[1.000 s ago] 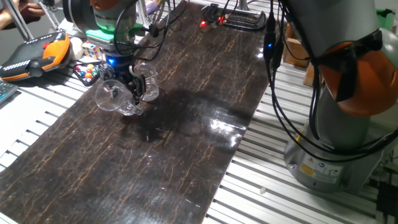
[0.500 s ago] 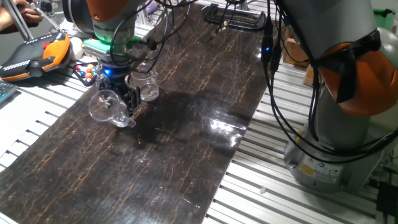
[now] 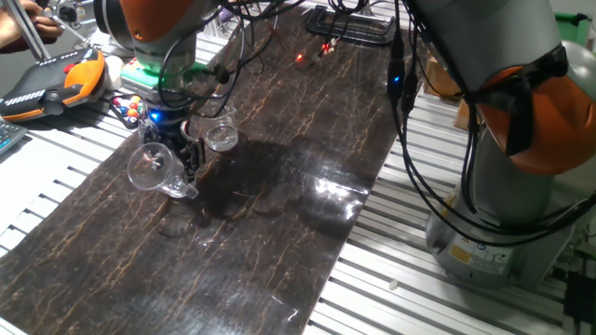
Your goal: Pour the water from one cup into another empty cup
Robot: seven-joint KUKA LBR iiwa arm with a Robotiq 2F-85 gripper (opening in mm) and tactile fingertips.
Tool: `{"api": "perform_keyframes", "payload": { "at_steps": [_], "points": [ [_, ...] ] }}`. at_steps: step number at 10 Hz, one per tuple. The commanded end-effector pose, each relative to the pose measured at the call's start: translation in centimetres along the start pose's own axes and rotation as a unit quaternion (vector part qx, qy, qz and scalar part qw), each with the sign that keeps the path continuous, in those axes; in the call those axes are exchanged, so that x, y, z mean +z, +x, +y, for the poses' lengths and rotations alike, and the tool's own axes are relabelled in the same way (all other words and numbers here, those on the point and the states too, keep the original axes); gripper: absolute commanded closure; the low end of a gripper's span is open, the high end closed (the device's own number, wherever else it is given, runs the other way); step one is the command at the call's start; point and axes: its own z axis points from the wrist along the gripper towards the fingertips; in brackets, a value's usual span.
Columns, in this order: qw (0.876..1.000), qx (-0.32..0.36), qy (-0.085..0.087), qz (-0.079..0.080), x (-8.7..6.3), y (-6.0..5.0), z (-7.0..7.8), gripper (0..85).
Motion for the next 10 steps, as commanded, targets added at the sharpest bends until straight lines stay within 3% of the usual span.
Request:
{"api": "perform_keyframes", "payload": {
  "at_steps": [1, 10],
  "points": [
    [1.000, 0.002, 0.000, 0.002, 0.17, 0.07, -0.01, 84.3],
    [1.000, 0.001, 0.002, 0.018, 1.13, -0.08, 0.09, 84.3]
  ]
}}
